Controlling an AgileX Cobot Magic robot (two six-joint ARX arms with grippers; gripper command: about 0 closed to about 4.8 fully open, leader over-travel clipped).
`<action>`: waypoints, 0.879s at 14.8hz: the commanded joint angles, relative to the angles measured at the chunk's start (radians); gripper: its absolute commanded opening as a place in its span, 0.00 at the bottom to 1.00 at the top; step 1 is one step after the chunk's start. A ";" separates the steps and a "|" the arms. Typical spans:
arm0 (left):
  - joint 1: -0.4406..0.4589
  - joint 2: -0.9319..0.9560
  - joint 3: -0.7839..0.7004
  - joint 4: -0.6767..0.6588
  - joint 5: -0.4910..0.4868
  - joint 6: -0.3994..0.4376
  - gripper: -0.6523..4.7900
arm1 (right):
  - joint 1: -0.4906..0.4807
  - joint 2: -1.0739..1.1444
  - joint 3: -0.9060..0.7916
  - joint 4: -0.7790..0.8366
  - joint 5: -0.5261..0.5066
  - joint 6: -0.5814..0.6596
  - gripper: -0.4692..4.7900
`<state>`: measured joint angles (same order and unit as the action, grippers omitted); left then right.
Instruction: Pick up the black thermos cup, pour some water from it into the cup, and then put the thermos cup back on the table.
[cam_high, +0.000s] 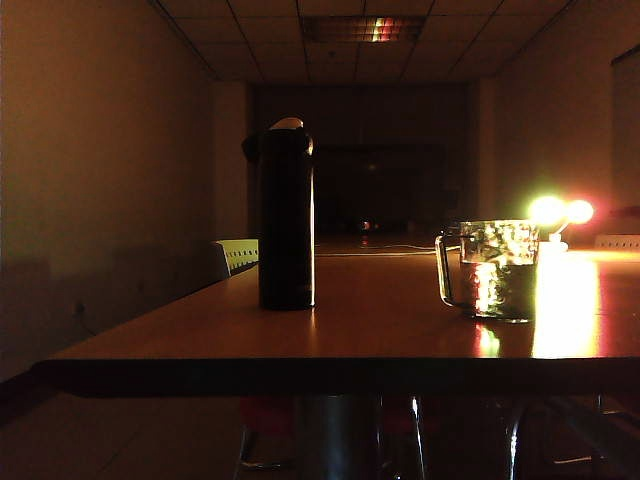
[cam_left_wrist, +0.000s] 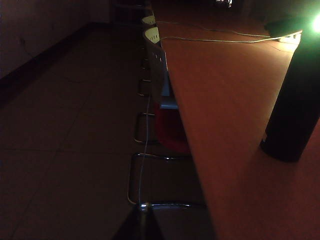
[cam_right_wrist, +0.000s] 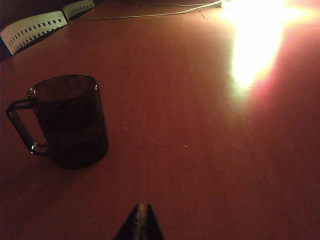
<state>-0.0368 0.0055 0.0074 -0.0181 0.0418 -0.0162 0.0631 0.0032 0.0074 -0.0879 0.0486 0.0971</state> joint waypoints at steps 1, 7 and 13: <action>-0.002 0.001 -0.001 0.018 0.004 0.002 0.11 | 0.000 0.000 0.000 0.031 -0.008 0.004 0.08; -0.001 0.007 0.049 -0.022 -0.023 -0.077 0.11 | 0.000 0.001 0.111 0.048 -0.007 0.034 0.08; -0.001 0.173 0.215 0.023 -0.039 -0.066 0.11 | 0.001 0.148 0.355 -0.019 -0.055 0.026 0.08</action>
<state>-0.0368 0.1524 0.2031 -0.0250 0.0071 -0.0868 0.0631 0.1257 0.3344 -0.1223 0.0193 0.1257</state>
